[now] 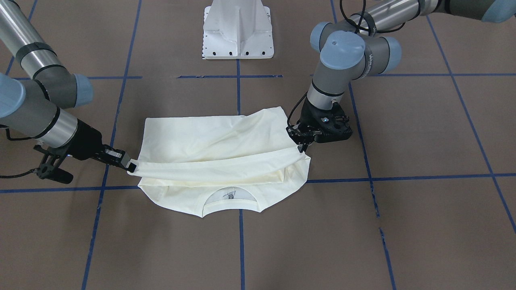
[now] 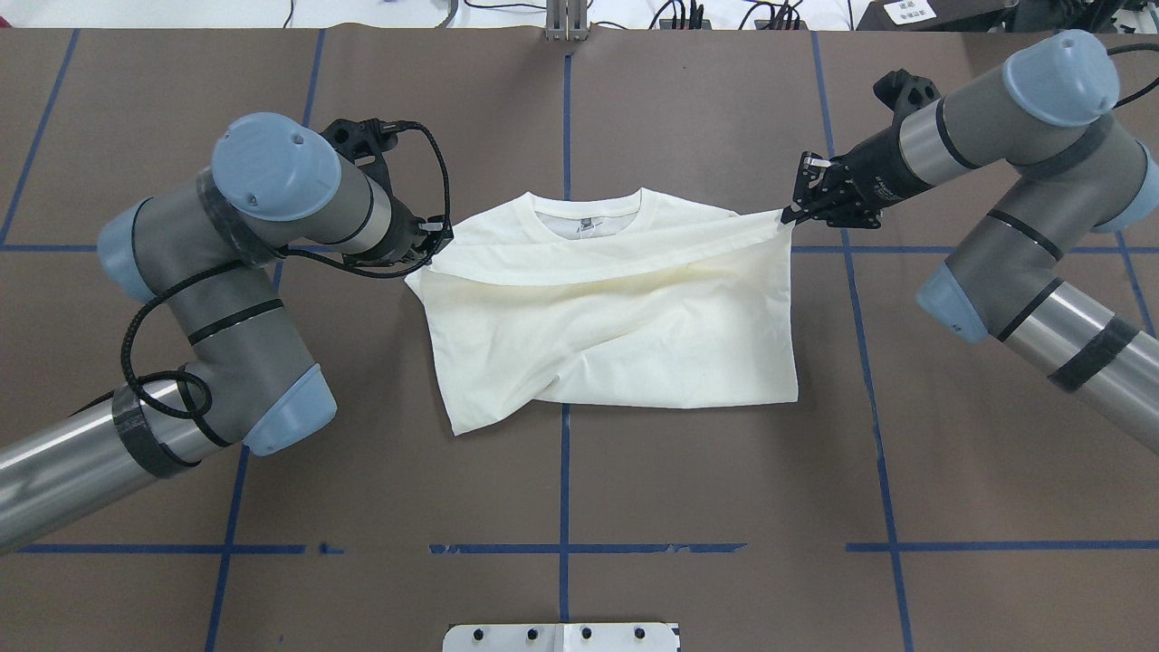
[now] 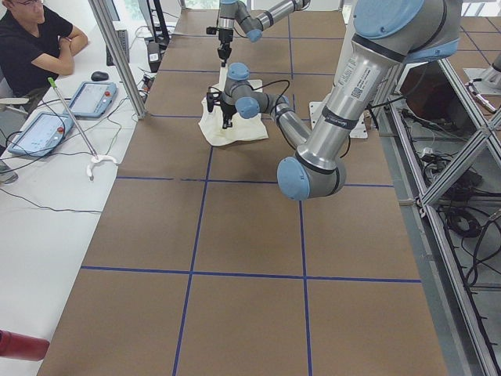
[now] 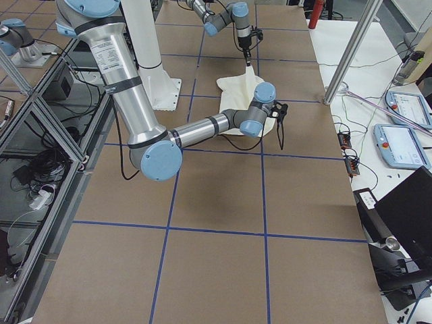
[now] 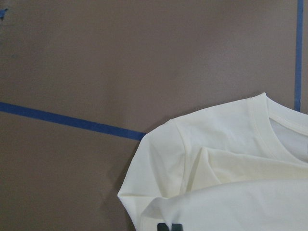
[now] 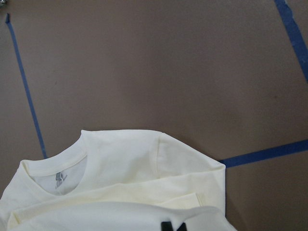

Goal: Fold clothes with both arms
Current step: 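Lay the hem down near the collar and open both grippers, then lower the right gripper to the folded shirt's side edge and grasp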

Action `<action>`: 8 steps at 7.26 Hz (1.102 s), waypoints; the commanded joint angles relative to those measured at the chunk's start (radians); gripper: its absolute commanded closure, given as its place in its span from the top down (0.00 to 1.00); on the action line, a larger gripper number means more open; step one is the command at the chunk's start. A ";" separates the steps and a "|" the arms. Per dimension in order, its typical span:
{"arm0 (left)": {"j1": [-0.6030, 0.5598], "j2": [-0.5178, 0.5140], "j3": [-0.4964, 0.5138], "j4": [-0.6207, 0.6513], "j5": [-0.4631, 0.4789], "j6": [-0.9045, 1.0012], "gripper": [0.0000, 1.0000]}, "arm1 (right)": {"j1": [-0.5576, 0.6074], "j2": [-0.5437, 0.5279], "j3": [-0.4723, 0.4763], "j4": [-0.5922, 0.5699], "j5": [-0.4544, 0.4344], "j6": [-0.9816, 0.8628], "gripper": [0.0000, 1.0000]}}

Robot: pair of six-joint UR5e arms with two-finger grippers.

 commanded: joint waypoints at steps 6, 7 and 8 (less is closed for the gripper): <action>-0.008 -0.049 0.066 -0.030 -0.001 -0.009 0.93 | -0.003 0.069 -0.099 0.009 -0.018 0.000 1.00; -0.014 -0.051 0.065 -0.026 -0.001 -0.007 1.00 | -0.003 0.060 -0.075 0.009 0.003 0.011 1.00; -0.020 -0.049 0.057 -0.023 -0.005 -0.004 1.00 | -0.006 0.028 -0.017 0.003 0.002 0.020 1.00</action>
